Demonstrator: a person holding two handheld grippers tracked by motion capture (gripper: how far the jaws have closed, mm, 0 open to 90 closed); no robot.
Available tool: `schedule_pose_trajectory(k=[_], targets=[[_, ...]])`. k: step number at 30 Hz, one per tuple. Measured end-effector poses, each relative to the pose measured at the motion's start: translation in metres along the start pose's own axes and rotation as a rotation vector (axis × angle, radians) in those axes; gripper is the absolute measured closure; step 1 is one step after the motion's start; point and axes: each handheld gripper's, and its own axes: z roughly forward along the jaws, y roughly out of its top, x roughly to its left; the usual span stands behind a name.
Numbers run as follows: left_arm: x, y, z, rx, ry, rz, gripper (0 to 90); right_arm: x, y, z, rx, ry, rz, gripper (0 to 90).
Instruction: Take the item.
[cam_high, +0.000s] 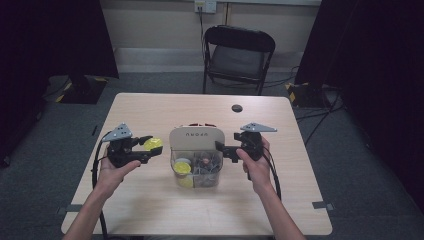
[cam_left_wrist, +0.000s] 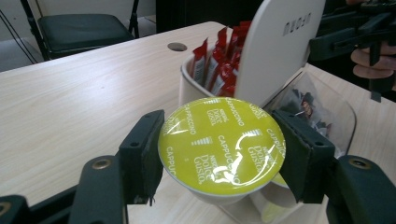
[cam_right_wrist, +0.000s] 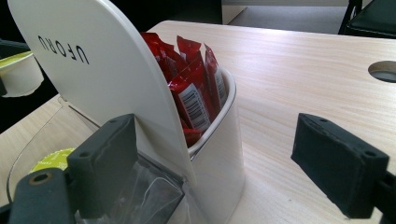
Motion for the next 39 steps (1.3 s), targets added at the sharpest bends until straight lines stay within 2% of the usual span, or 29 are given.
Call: schedule_pose_trajectory(k=[5, 10, 14, 22, 25, 27, 29, 39], targets=[[0.009, -0.003, 0.002, 0.029, 0.034, -0.007, 37.8, 0.0, 0.0, 0.0, 0.002, 0.001, -0.002, 13.0], [0.017, -0.006, 0.003, 0.032, 0.058, -0.032, 37.8, 0.0, 0.001, 0.0, 0.003, 0.001, -0.002, 13.0], [0.029, -0.014, 0.009, 0.058, 0.089, -0.05, 37.9, 0.0, 0.001, 0.0, 0.003, 0.001, -0.003, 13.0], [0.045, -0.029, 0.018, 0.101, 0.146, -0.086, 37.9, -0.001, 0.001, 0.0, 0.004, 0.005, -0.001, 12.8], [0.047, -0.034, 0.021, 0.122, 0.147, -0.089, 37.9, -0.001, 0.001, 0.0, 0.005, 0.004, -0.001, 12.9], [0.046, -0.035, 0.022, 0.135, 0.144, -0.067, 37.9, -0.001, 0.001, 0.0, 0.005, 0.005, 0.0, 12.8], [0.047, -0.037, 0.024, 0.147, 0.151, -0.064, 37.9, -0.001, 0.001, 0.0, 0.005, 0.005, 0.001, 12.9], [0.064, -0.06, 0.033, 0.209, 0.179, -0.116, 37.8, -0.001, 0.0, -0.001, 0.005, 0.0, 0.0, 13.5]])
